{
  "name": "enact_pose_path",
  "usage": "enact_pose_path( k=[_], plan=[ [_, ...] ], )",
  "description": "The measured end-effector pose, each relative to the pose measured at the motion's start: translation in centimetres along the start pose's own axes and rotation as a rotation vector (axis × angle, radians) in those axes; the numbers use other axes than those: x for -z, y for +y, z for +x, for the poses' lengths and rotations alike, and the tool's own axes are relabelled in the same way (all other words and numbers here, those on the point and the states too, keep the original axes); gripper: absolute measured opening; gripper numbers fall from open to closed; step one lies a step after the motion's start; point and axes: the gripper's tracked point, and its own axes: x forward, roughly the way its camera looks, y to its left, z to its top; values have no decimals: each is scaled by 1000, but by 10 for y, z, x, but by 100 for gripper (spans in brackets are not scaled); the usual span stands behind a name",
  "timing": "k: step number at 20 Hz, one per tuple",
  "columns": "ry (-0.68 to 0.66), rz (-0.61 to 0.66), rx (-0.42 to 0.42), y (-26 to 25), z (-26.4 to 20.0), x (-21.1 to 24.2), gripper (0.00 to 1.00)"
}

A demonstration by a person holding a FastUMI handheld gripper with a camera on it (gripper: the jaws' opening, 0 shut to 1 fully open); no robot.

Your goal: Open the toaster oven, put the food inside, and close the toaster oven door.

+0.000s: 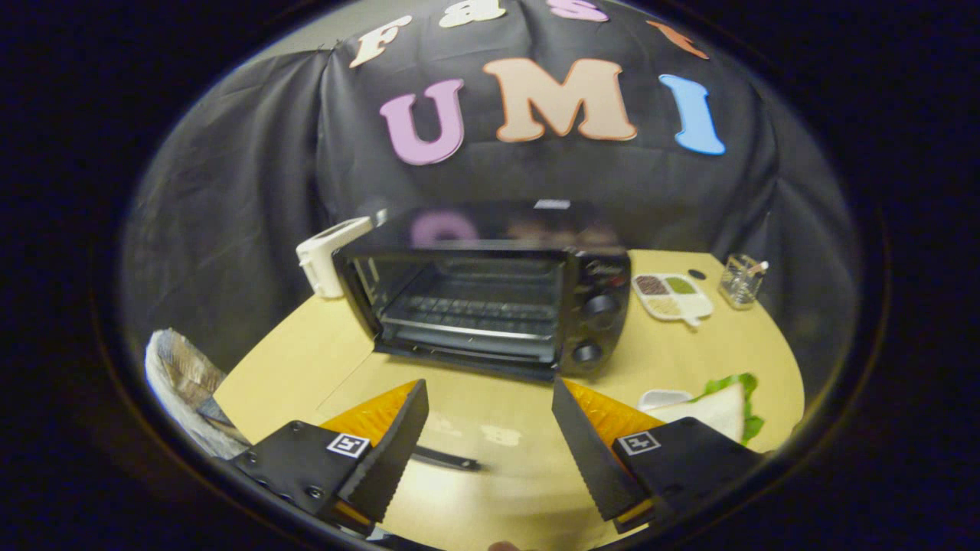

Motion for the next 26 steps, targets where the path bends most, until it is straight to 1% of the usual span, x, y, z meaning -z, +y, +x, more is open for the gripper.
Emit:
enact_pose_path(
  k=[2,4,7,9,15,17,24,26],
  plan=[
    [-57,22,63,-36,-12,-25,100],
    [-84,43,122,-74,-23,-39,100],
    [-84,69,216,-127,-34,-35,100],
    [-43,97,257,-150,-40,-15,100],
    [87,178,310,-178,-43,56,100],
    [100,187,330,-185,-44,69,100],
    [103,243,385,-215,-44,74,100],
    [99,248,387,-217,-44,72,100]
  ],
)
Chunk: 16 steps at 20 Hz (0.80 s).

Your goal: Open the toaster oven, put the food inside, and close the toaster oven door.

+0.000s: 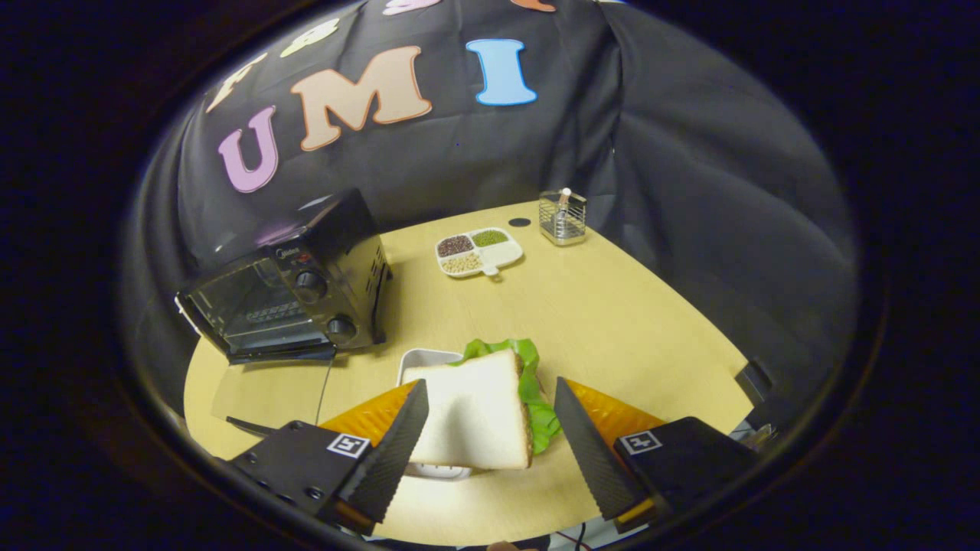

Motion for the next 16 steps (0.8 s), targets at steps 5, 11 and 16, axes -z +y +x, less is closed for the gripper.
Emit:
enact_pose_path(
  k=[5,11,16],
  plan=[
    [-3,-13,-7,2,1,-2,100],
    [31,-7,-26,12,15,7,99],
    [142,75,-79,24,31,36,96]
  ],
)
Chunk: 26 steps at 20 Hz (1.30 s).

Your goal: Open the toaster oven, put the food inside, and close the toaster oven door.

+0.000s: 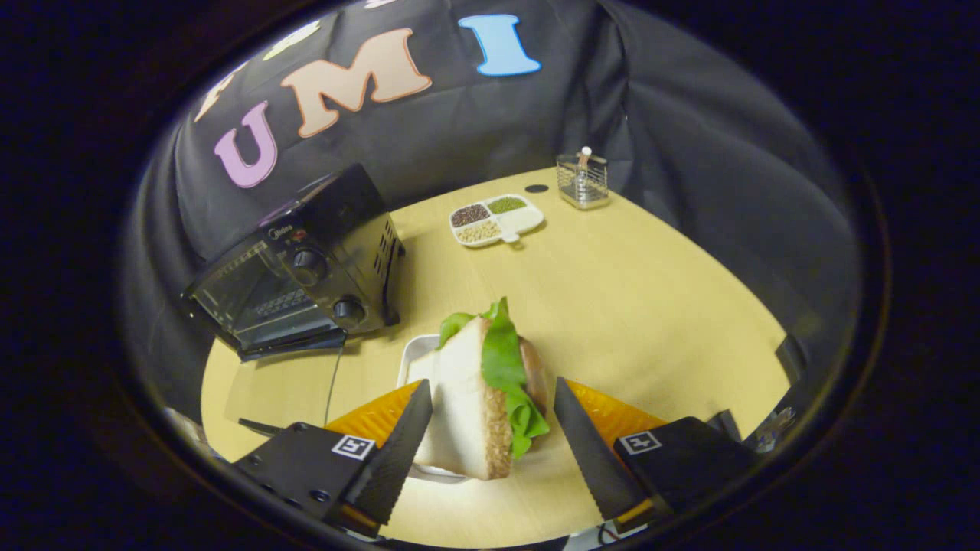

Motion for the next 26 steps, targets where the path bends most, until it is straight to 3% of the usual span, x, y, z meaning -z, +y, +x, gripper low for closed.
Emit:
enact_pose_path(
  k=[7,11,14,21,26],
  plan=[
    [74,108,-41,10,2,-4,68],
    [71,166,-82,19,-4,-18,35],
    [10,143,-35,13,-8,-37,22],
    [-46,201,-161,64,-42,-80,22],
    [60,290,-296,129,-50,-56,22]
  ],
)
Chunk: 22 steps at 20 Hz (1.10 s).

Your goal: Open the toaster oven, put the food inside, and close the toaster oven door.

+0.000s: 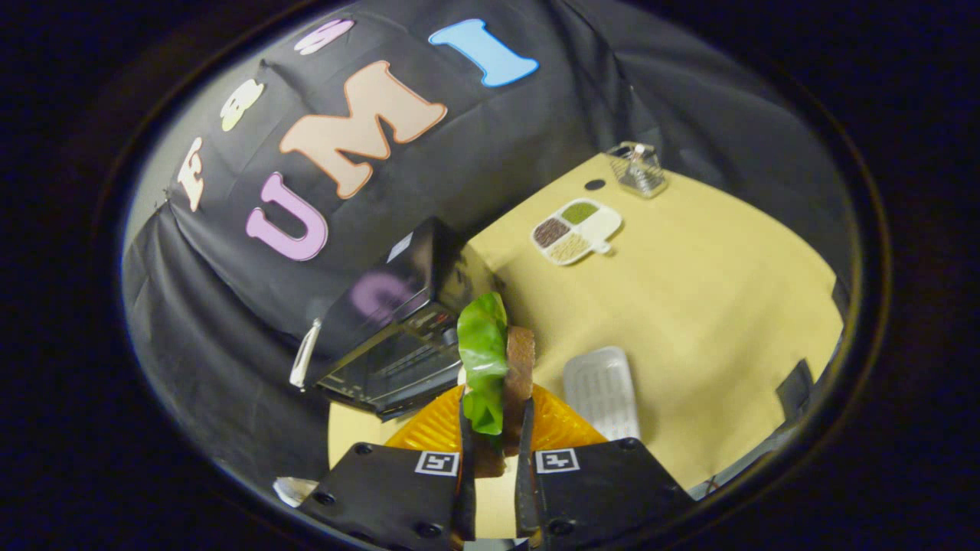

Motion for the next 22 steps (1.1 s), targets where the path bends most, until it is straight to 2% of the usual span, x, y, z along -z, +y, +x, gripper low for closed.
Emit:
enact_pose_path(
  k=[4,9,12,16,22],
  plan=[
    [106,61,-66,36,18,45,22],
    [162,123,-160,91,55,74,22],
    [142,187,-205,118,80,80,22],
    [104,246,-196,127,117,83,22],
    [36,402,-211,138,166,71,22]
  ],
)
